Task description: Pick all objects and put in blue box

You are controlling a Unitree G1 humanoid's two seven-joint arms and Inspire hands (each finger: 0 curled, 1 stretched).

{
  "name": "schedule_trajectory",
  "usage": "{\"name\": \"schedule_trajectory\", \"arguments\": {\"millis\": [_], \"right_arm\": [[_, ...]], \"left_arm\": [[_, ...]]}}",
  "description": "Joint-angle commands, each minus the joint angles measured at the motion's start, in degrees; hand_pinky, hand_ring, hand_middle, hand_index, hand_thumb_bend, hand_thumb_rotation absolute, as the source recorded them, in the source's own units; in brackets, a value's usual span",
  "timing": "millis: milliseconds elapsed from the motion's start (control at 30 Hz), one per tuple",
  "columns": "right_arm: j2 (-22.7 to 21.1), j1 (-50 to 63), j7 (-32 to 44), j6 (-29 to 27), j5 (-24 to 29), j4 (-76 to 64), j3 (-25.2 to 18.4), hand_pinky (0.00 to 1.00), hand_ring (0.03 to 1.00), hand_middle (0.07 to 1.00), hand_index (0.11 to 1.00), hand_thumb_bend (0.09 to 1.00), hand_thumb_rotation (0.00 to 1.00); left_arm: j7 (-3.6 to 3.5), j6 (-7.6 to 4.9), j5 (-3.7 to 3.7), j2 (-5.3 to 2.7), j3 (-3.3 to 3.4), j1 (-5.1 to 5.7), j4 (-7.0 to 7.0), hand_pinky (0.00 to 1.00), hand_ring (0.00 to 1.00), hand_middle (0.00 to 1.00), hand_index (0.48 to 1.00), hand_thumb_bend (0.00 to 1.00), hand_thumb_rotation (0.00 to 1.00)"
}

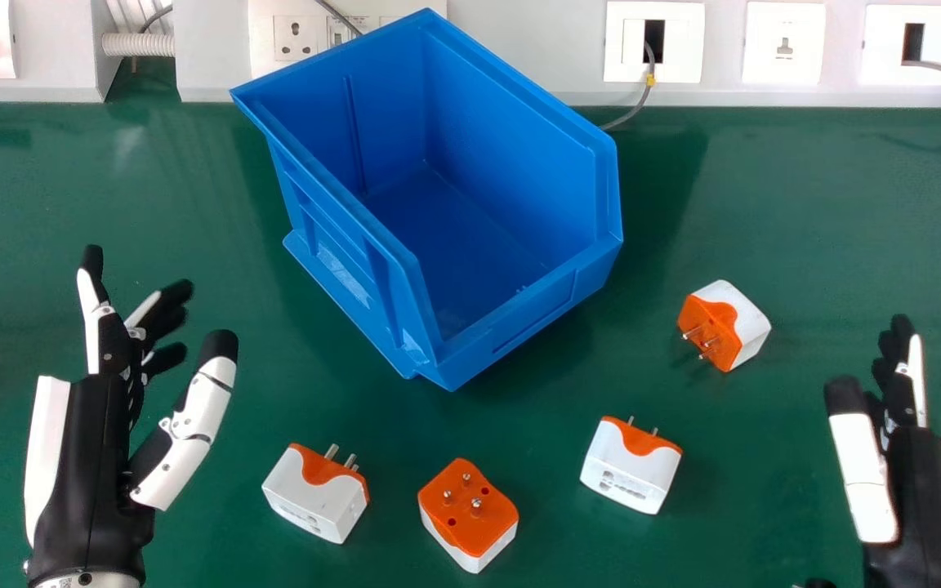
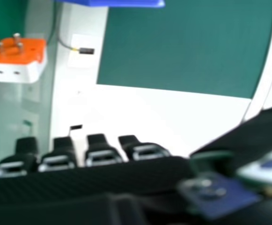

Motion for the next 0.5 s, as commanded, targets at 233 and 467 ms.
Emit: {"name": "schedule_trajectory", "arguments": {"millis": [233,467], "right_arm": [[0.0,0.6,-1.0,-0.2,-0.2,-2.6,-0.4,0.95,0.997,1.000,0.989,0.589,1.00],[-0.2,0.6,-1.8,0.5,-1.2,-3.0,-0.1,0.95,0.994,0.997,0.988,0.620,1.00]], "left_arm": [[-0.72,-1.10,-1.25,0.40,-0.66,-0.10,-0.33,0.88,0.91,0.90,0.881,0.37,0.60],[-0.58,-0.53,-0.67,0.32,-0.59,-0.17,-0.79,0.88,0.91,0.90,0.879,0.34,0.53]]}}
